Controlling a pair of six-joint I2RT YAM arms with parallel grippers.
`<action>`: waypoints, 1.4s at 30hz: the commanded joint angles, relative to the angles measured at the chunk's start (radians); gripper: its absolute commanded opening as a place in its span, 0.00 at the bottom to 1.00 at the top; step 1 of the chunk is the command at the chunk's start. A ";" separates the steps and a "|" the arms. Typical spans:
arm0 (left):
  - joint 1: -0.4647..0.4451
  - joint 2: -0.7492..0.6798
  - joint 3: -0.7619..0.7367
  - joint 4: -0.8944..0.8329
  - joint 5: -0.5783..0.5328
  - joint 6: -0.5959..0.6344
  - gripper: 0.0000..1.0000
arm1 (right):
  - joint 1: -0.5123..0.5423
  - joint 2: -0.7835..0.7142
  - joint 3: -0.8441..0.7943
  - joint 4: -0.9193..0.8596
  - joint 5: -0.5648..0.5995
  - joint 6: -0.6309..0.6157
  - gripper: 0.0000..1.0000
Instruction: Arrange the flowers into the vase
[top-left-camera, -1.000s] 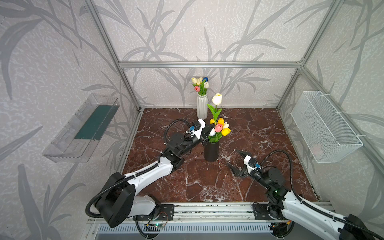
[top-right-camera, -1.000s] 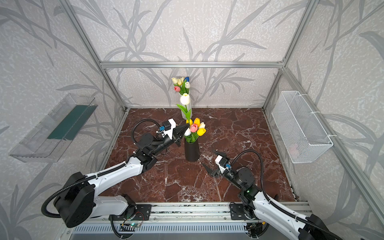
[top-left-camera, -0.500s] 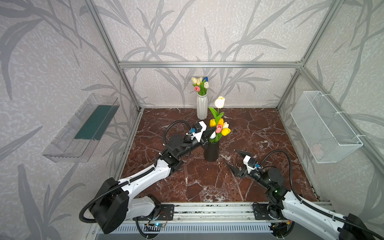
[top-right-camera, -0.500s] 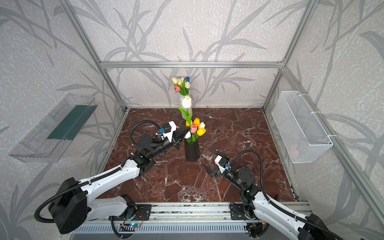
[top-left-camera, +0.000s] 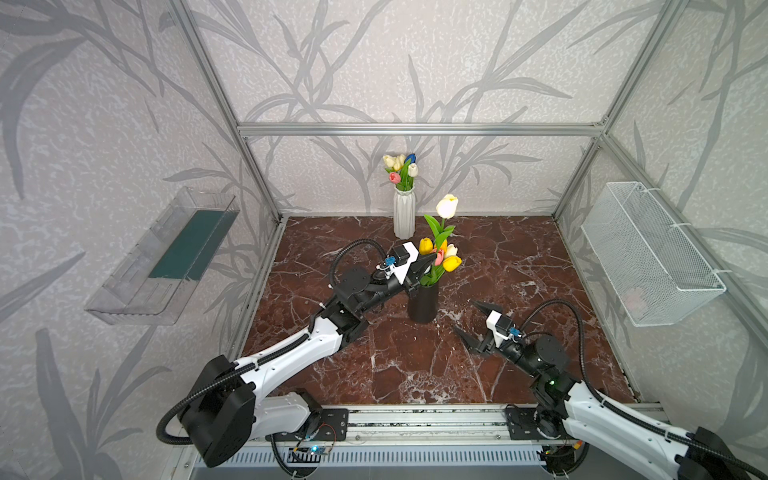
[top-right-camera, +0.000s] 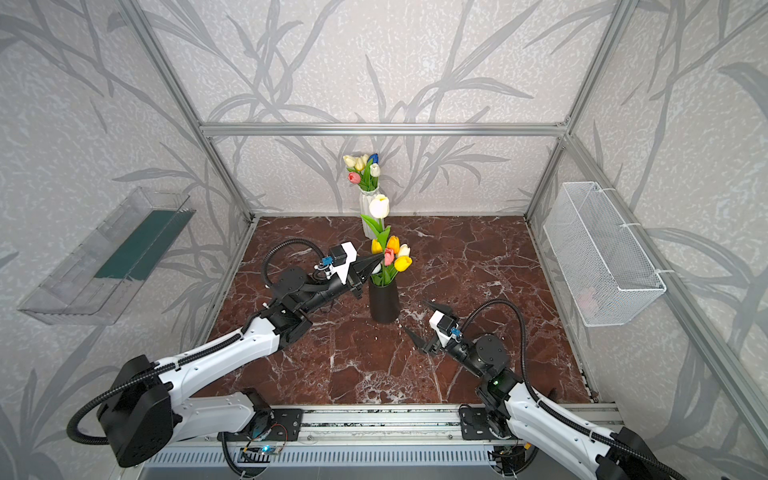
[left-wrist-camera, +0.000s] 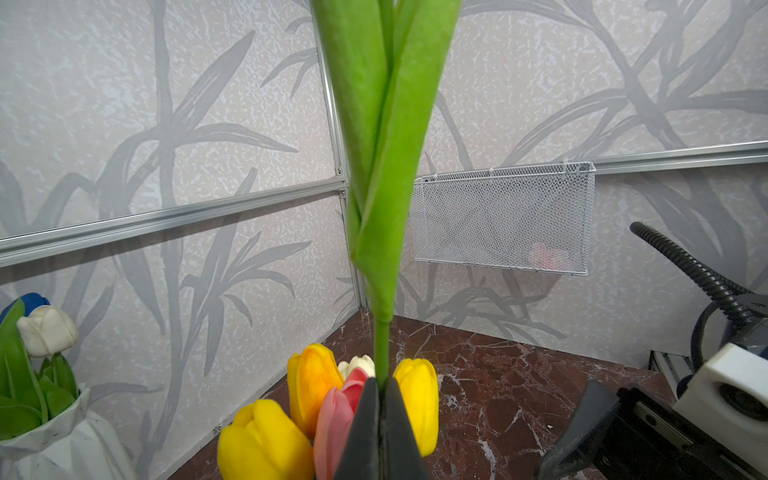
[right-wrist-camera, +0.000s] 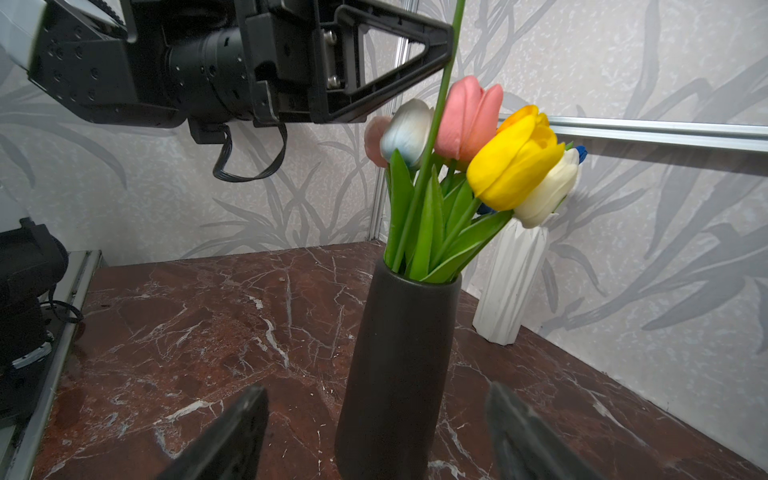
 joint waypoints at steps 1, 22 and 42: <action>-0.004 -0.015 0.025 -0.040 -0.014 0.051 0.00 | 0.008 -0.008 0.007 0.017 -0.013 -0.005 0.83; -0.004 0.011 -0.055 0.040 -0.083 0.055 0.00 | 0.008 -0.007 0.006 0.017 -0.014 -0.007 0.83; -0.002 -0.085 -0.094 -0.032 -0.143 0.092 0.32 | 0.007 0.045 0.058 -0.012 0.004 0.028 0.80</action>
